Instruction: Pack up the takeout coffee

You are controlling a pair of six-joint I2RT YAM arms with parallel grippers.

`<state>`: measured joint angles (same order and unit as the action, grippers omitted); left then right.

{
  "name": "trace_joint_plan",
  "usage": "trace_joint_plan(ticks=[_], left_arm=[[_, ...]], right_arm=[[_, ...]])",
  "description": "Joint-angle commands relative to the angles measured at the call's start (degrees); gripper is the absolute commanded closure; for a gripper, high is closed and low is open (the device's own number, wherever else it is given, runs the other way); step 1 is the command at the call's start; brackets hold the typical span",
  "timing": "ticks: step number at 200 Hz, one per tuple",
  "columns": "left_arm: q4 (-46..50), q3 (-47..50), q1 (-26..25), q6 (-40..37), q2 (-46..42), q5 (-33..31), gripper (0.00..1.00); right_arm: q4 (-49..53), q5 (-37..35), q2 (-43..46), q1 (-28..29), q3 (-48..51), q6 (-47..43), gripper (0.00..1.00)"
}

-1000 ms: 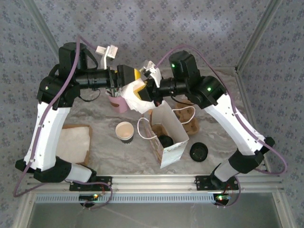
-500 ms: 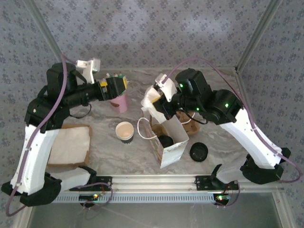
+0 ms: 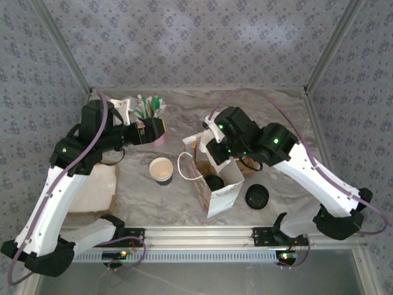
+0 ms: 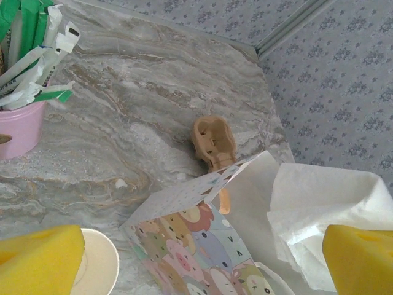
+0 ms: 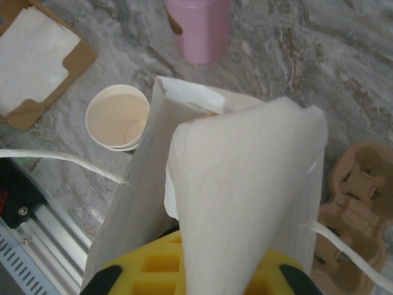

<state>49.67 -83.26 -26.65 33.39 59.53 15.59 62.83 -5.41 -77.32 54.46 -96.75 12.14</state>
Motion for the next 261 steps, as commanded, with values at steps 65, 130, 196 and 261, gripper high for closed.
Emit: trace_joint_plan(ticks=[65, 130, 196, 261], left_arm=[[-2.2, 1.7, -0.2, -0.3, -1.8, 0.1, 0.01], [-2.3, 3.1, -0.1, -0.4, -2.6, 0.5, 0.01], [-2.1, 3.6, -0.1, -0.8, -2.3, 0.5, 0.01], [-2.3, 3.9, -0.1, -0.6, -2.0, 0.6, 0.01]], right_arm=[[-0.3, -4.8, -4.9, 2.0, 5.0, 6.6, 1.00], [-3.4, -6.6, -6.5, 2.8, 10.4, 8.5, 1.00], [-5.9, -7.2, -7.6, 1.8, 12.1, 11.9, 0.93], [-4.6, -7.1, -6.7, 1.7, 9.1, 12.1, 0.62]])
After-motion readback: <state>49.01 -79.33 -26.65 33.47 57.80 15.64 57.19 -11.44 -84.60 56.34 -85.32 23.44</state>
